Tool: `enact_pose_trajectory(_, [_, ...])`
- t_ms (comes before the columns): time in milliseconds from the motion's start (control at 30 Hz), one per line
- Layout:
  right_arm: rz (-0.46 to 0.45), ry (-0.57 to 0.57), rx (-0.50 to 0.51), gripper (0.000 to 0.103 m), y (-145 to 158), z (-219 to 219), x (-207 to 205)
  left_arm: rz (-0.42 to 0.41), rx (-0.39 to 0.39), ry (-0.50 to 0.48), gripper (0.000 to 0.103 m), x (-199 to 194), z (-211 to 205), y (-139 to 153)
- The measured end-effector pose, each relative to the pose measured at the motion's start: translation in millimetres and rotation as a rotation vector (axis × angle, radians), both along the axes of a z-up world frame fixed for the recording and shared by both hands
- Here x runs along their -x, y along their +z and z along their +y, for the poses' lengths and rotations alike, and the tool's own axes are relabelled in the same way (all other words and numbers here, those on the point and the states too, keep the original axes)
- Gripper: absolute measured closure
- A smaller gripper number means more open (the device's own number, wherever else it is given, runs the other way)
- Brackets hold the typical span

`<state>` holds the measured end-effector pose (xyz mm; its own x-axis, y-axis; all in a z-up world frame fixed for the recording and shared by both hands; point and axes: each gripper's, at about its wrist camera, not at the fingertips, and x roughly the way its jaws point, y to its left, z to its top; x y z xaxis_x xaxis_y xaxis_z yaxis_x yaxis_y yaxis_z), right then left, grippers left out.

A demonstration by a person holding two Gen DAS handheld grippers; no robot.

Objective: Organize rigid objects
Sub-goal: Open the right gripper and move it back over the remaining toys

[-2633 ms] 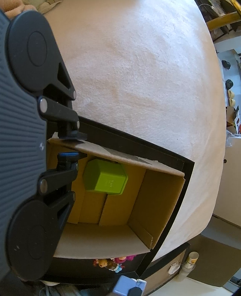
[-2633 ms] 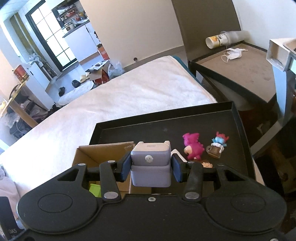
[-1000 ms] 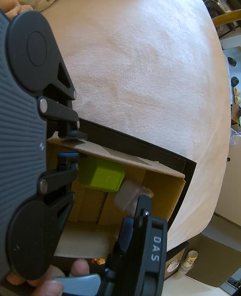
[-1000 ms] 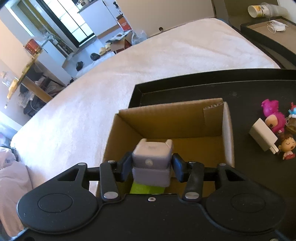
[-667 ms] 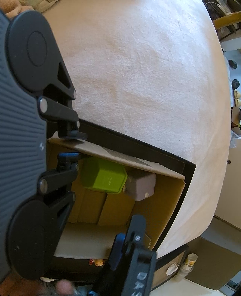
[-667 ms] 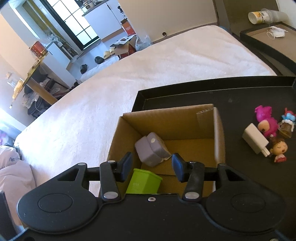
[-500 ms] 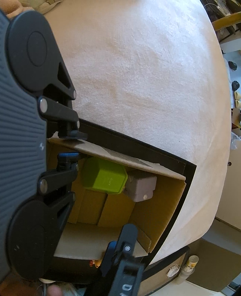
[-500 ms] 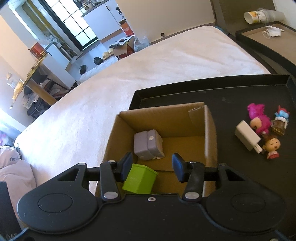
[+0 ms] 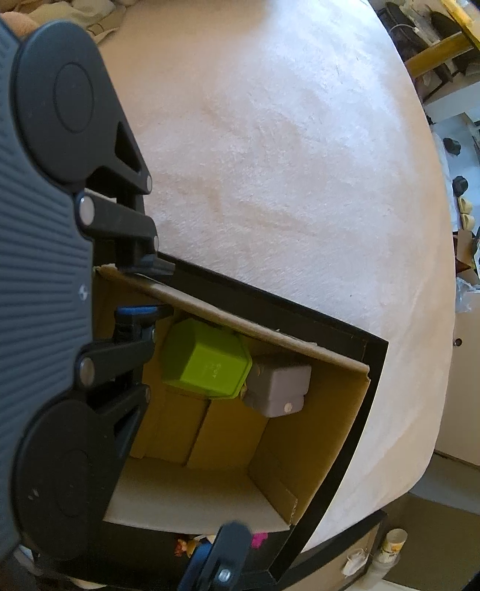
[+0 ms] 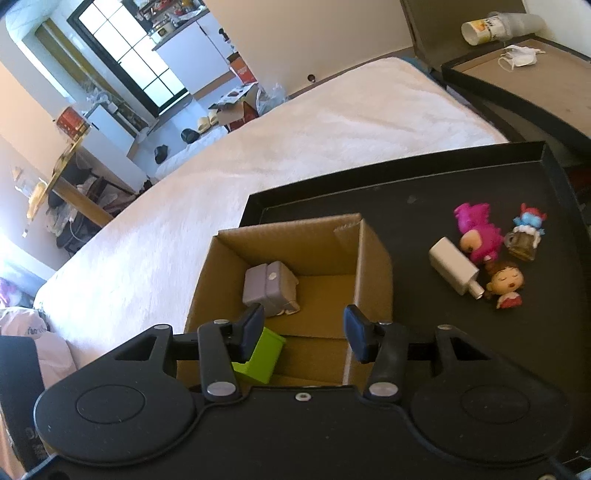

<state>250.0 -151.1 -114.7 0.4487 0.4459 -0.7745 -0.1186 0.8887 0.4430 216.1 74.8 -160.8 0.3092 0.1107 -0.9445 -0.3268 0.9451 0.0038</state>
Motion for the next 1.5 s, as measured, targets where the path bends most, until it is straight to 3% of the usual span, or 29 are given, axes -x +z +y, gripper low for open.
enact_pose_trajectory(733, [0.017, -0.082, -0.021, 0.053, -11, -69, -8, 0.025, -0.079, 0.037, 0.082, -16, 0, -1])
enact_pose_trajectory(1133, [0.065, -0.141, 0.0, 0.05, -42, -104, -15, 0.018, -0.106, 0.021, 0.081, -15, -10, -3])
enact_pose_trajectory(1500, [0.05, -0.056, 0.076, 0.05, -65, -88, -38, 0.029, -0.087, -0.004, 0.085, -14, -14, -4])
